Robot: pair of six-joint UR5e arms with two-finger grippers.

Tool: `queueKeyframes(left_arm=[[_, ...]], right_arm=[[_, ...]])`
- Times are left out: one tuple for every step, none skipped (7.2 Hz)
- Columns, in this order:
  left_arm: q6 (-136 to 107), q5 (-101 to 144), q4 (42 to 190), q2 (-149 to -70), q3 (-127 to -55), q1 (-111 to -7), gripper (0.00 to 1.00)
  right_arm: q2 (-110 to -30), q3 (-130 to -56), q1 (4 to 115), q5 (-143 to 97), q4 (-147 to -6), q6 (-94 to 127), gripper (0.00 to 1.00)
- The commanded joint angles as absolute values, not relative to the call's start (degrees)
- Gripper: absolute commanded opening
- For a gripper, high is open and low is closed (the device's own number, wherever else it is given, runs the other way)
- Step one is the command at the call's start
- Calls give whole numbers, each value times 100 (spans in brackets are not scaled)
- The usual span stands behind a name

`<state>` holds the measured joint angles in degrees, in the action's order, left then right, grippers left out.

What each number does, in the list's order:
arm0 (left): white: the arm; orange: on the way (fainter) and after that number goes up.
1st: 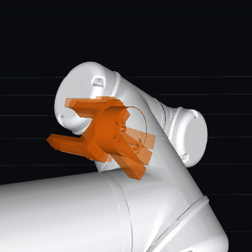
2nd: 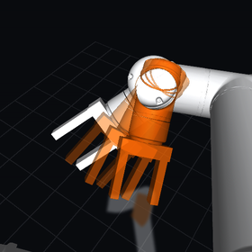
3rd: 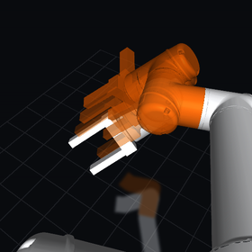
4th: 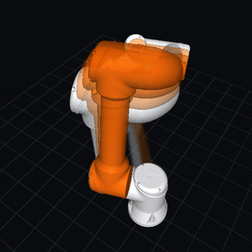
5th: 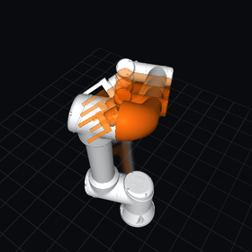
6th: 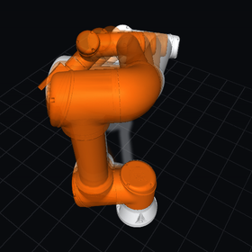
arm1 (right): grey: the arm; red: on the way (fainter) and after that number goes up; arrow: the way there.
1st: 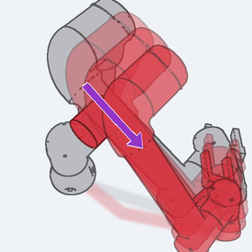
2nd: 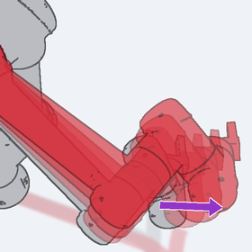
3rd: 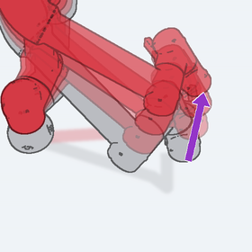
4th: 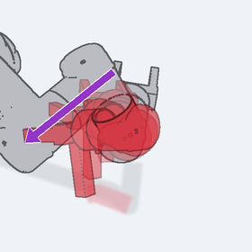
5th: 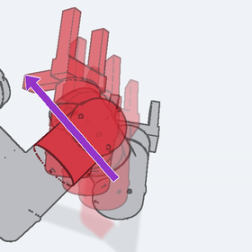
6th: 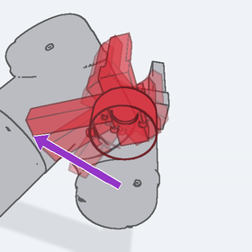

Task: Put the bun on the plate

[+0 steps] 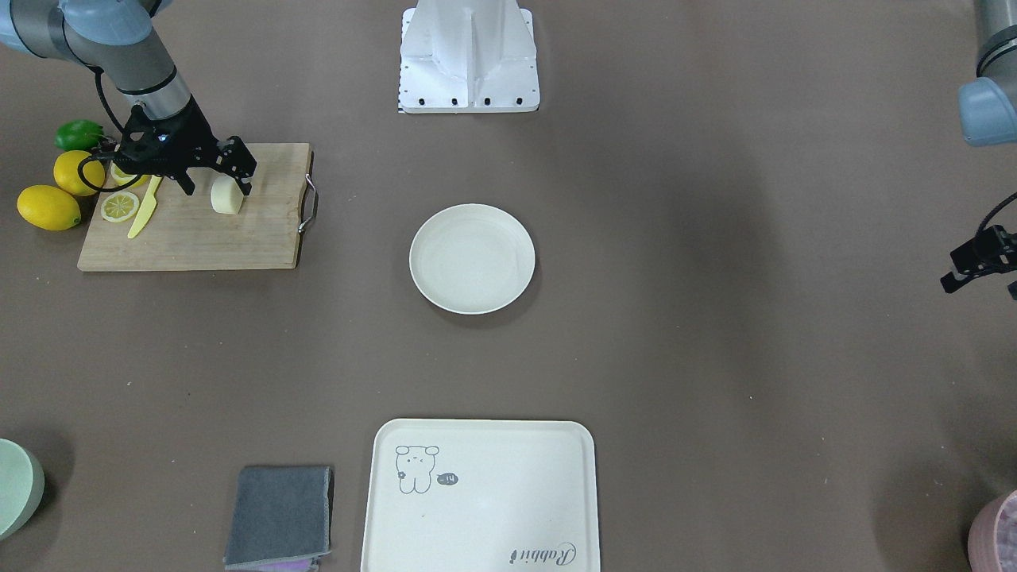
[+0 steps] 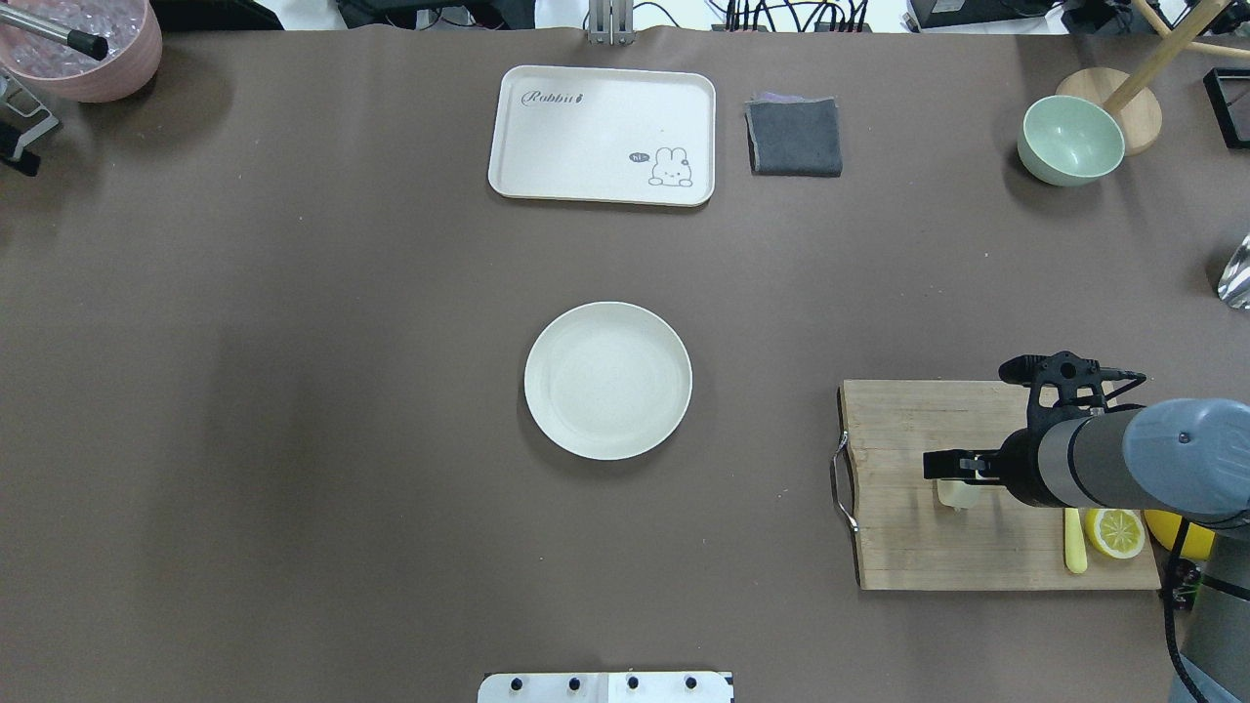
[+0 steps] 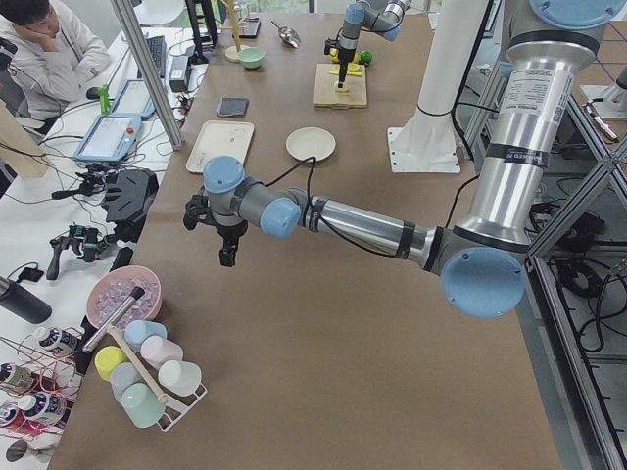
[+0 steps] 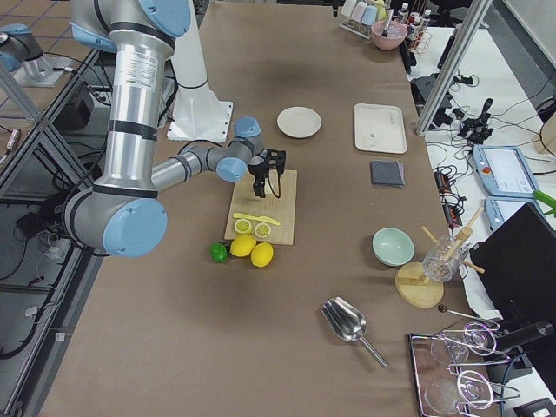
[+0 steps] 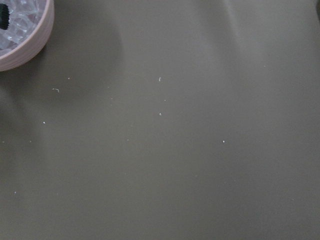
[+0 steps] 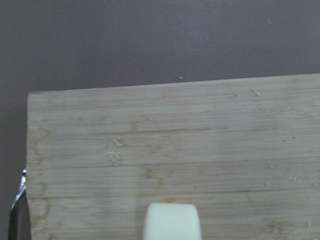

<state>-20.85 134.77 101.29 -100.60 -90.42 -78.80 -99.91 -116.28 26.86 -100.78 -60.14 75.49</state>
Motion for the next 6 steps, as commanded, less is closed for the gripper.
queueKeyframes(left_arm=[[-1576, 13324, 10080, -9888, -8693, -8252, 98], [-1573, 13316, 10072, -9879, -8684, -8253, 98], [-1573, 13333, 10072, -9879, -8623, -8253, 98], [-1573, 13368, 10072, -9870, -8535, -8244, 98], [-1565, 13359, 10072, -9870, -8517, -8244, 98], [-1564, 13368, 10072, -9870, -8517, -8244, 98]], right_arm=[[-9949, -11602, 2654, -10072, -6020, 7550, 95], [-9941, -11584, 2628, -10046, -6021, 7550, 89], [-9923, -11523, 2584, -9968, -6029, 7550, 79], [-9888, -11427, 2575, -9967, -6029, 7550, 69], [-9835, -11400, 2566, -9967, -6029, 7550, 58], [-9791, -11391, 2558, -9984, -6038, 7550, 40]])
